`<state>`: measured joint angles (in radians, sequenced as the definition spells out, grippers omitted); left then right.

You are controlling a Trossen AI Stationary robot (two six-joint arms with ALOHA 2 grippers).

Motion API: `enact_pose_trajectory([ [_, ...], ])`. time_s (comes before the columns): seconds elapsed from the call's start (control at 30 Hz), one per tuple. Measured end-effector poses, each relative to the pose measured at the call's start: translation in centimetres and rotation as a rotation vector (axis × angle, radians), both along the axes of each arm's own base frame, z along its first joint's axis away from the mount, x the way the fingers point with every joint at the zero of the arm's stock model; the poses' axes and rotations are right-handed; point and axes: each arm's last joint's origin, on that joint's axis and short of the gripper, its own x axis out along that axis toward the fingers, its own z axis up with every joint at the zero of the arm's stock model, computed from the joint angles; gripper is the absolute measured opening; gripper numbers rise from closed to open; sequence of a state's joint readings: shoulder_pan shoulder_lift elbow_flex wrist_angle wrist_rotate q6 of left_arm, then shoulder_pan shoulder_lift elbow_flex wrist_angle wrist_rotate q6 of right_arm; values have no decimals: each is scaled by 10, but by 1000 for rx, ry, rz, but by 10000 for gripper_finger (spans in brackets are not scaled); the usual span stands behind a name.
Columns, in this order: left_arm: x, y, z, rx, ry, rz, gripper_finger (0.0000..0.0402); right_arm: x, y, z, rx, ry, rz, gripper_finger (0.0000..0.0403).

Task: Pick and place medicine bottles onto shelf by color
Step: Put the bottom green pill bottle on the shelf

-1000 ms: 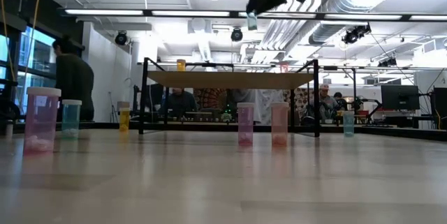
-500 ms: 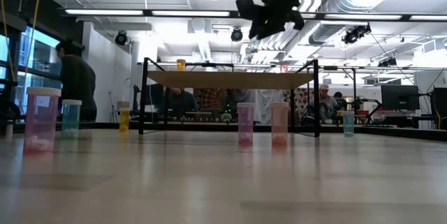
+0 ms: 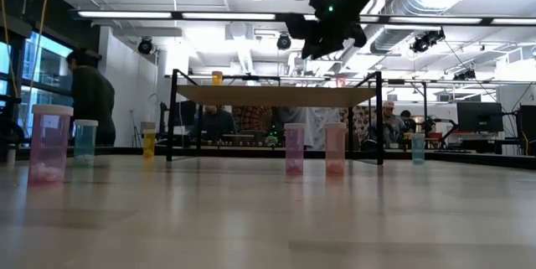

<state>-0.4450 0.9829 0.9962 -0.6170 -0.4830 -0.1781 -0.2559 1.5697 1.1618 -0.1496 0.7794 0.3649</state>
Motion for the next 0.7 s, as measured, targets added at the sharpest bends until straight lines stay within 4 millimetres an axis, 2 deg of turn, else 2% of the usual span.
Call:
enact_pose_trajectory([
  [0.27,0,0,0,-1,0,1,197,8,-18,-18,7,-25,-84,90],
  [0.7,-1,1,-2,15,21,-3,197,11,-25,-20,9,-87,-111,90],
])
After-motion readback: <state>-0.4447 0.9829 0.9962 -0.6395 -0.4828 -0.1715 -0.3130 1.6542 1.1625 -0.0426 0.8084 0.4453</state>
